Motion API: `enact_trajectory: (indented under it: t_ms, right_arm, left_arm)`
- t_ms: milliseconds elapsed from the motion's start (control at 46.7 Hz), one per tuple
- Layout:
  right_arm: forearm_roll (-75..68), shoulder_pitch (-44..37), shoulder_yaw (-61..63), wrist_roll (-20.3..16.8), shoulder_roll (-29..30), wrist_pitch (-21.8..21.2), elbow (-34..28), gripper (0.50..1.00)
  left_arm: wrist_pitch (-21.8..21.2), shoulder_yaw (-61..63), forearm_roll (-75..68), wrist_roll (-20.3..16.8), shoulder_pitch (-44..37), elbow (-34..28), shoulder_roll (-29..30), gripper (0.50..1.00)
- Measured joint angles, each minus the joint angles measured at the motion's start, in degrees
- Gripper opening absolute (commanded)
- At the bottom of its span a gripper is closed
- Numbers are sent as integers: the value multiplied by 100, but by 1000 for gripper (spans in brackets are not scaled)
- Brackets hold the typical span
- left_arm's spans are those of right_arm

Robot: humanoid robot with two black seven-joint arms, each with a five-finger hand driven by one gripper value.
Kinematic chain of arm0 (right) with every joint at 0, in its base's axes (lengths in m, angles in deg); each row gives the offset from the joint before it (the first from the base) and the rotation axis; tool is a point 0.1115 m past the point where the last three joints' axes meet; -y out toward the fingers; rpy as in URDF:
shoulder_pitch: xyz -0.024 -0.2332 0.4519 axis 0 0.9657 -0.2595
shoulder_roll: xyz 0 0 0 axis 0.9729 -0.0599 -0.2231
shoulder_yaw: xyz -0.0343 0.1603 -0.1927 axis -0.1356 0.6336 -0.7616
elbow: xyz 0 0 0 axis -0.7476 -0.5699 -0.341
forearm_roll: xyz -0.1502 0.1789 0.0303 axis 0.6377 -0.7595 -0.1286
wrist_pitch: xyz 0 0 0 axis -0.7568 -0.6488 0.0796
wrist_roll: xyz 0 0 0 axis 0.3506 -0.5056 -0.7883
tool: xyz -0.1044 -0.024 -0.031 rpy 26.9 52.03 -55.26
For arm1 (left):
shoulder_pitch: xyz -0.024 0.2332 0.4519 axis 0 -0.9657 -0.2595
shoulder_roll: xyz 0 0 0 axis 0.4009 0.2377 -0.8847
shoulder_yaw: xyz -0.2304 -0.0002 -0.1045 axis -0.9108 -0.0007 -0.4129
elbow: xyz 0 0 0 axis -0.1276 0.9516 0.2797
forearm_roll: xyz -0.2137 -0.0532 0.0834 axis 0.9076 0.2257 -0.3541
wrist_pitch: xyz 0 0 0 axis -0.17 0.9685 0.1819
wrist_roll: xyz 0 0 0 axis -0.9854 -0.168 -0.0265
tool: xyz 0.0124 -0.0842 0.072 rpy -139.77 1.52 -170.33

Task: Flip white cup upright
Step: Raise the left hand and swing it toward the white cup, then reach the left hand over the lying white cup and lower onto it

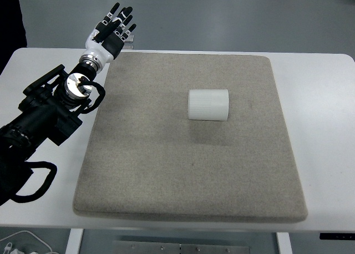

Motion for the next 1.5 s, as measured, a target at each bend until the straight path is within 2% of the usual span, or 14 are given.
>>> enact_trajectory:
  t_ms: [279,707,986,1221,1500]
  right_arm:
    - [0,0,0,0,0,0,-2,930]
    - [0,0,0,0,0,0,-2,930]
    - [-2,0,0,0,0,0,-1,930]
    - [-2,0,0,-1,0,0,-1,930]
    - [-2,0,0,-1,0,0,-3,930]
  left_arm:
    - [22,24,-33,7,0,13,6,996]
    - [557,115,-123,25,36,0,69,996]
    - [563,236,-1976,63,250,739,34,994]
    - [586,430,-3410,147,432,1101,38,994]
    - [604,657,-5256,197,600,1657,342,994]
